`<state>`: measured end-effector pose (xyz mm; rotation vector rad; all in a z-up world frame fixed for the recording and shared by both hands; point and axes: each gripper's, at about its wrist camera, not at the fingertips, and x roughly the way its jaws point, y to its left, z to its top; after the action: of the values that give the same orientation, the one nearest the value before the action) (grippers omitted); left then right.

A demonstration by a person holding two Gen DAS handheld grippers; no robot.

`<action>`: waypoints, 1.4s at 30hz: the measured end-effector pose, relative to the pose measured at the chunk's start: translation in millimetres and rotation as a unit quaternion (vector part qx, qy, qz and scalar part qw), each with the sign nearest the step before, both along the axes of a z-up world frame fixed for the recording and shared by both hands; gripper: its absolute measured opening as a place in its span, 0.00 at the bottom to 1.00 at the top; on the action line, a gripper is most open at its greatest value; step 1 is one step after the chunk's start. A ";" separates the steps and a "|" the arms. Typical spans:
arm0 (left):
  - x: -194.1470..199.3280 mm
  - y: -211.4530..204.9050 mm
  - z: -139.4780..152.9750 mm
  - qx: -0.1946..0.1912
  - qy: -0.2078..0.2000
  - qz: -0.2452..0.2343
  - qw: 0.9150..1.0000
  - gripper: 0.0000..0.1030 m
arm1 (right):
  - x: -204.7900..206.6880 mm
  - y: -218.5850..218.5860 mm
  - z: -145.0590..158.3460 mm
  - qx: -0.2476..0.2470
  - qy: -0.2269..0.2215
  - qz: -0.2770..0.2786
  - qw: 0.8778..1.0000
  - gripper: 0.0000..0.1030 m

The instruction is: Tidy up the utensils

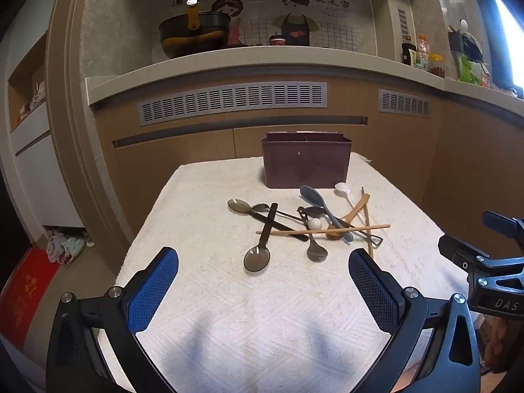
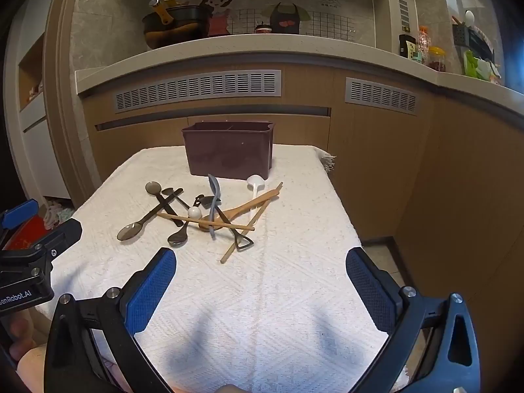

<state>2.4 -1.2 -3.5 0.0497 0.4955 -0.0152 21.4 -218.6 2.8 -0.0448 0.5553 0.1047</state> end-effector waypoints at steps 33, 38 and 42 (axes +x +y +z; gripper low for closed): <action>1.9 3.9 -4.4 -0.015 0.013 0.003 1.000 1.00 | 1.1 0.3 -2.5 -0.005 0.006 -0.012 1.000 1.00; 1.7 3.8 -4.1 -0.016 0.013 0.004 1.000 1.00 | 1.0 0.6 -2.7 -0.006 0.008 -0.014 1.000 1.00; 1.1 3.5 -4.0 -0.016 0.014 0.004 1.000 1.00 | 0.7 0.5 -2.4 -0.007 0.008 -0.014 1.000 1.00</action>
<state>3.5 2.3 -7.5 0.0164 0.5224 -0.0163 22.1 -218.1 0.4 -0.0494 0.5724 0.0745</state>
